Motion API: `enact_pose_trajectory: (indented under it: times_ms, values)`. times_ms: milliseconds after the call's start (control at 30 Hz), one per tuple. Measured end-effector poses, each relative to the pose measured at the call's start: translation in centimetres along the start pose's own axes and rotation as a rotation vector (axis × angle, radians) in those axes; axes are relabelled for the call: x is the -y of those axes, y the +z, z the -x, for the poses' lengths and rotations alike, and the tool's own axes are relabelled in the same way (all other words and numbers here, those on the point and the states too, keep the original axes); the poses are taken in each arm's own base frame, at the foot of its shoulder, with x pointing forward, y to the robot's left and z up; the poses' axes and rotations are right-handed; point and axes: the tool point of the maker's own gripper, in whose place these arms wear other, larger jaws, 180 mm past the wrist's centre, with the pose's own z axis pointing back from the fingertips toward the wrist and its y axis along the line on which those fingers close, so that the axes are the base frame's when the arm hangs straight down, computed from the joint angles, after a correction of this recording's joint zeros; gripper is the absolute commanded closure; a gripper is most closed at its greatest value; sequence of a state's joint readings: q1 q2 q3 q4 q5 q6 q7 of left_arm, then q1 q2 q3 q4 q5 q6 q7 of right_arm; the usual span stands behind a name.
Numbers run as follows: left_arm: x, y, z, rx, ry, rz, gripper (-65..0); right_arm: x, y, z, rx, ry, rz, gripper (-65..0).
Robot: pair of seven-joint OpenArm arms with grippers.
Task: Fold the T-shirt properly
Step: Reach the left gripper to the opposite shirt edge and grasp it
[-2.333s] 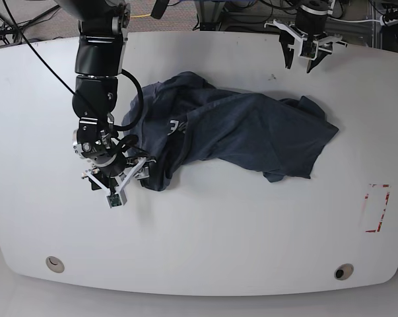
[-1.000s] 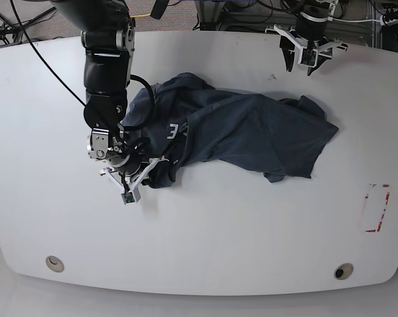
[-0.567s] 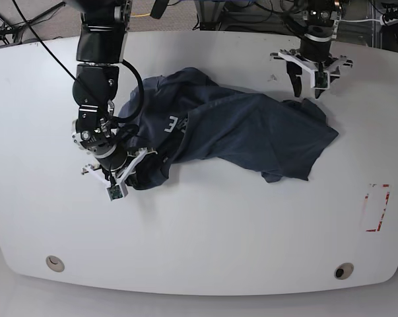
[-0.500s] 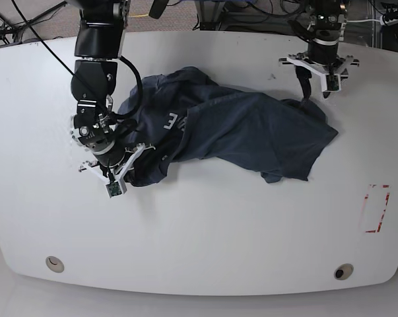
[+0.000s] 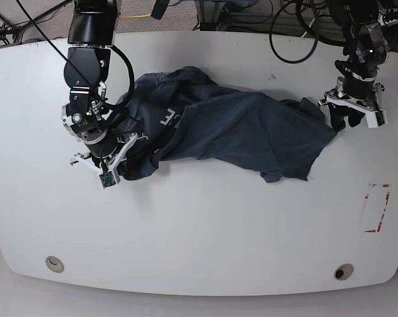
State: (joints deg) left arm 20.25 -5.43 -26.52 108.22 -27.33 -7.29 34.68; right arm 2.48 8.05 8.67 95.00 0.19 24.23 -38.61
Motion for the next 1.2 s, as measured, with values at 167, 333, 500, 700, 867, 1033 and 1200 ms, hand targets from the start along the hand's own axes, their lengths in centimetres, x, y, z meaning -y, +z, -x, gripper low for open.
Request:
enact_pose_trajectory:
  times_ms: [167, 333, 500, 700, 867, 1033, 1200]
  values:
    - [0.0, -1.2, -0.6, -0.023, 0.017, 0.010, -36.5, -0.1, 0.1, 0.8, -0.023, 0.001, 0.001, 0.0]
    - [-0.2, -2.5, -0.4, -0.039, 0.051, 0.015, -42.4, -0.1, 0.1, 0.7, -0.017, 0.000, 0.000, 0.0]
    - [-0.6, -3.7, 0.2, -0.062, 0.082, 0.007, -42.8, -0.3, 0.1, 0.6, -0.015, -0.004, -0.003, 0.0]
    - [-1.3, -5.1, 2.0, -0.115, 0.129, -0.003, -42.8, -0.3, 0.1, 0.7, -0.016, -0.008, -0.003, 0.0]
    - [-1.5, -6.0, 3.4, -0.155, 0.158, -0.008, -42.8, -0.3, 0.1, 0.8, -0.016, -0.008, -0.003, 0.0]
    - [-0.5, -6.8, 3.5, -0.161, 0.134, 0.054, -42.4, -0.4, 0.2, 1.1, -0.023, -0.009, -0.005, 0.0]
    - [0.1, -7.2, 3.4, -0.161, 0.118, 0.090, -42.5, -0.5, 0.2, 1.5, -0.032, -0.010, -0.007, 0.0]
